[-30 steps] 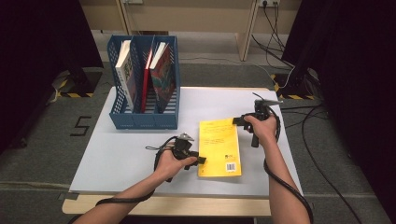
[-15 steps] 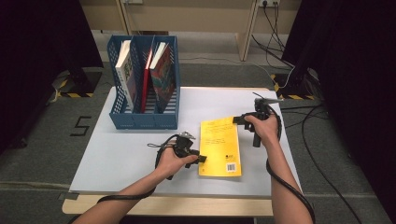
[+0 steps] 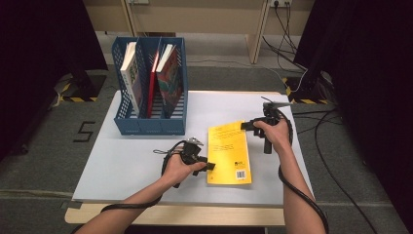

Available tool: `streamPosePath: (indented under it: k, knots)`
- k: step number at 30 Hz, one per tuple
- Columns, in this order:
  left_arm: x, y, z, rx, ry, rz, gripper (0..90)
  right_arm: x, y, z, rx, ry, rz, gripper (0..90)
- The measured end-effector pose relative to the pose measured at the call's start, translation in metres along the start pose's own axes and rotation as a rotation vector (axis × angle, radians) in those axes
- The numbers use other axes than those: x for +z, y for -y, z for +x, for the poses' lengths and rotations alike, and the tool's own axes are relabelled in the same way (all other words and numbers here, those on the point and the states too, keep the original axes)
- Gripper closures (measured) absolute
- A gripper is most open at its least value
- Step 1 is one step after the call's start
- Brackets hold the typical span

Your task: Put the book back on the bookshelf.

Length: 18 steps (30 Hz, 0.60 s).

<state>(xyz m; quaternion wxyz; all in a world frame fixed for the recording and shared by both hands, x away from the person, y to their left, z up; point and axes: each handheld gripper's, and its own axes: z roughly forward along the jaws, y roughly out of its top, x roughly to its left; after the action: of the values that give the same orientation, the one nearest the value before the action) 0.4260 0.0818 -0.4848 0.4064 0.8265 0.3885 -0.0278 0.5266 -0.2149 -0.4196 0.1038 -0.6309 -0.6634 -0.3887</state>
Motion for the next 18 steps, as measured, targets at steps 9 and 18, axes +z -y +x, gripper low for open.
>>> streamPosePath:
  k: [9, 18]
  knots:
    - [-0.0005, 0.0005, 0.0003, 0.001, 0.001, 0.001, 51.9, 0.0004, -0.0003, 0.0028, 0.003, -0.016, 0.010, 72.3]
    - [-0.0005, 0.0004, 0.0003, 0.003, 0.001, 0.003, 51.9, 0.0035, -0.0005, 0.0054, -0.027, -0.006, 0.038, 65.9]
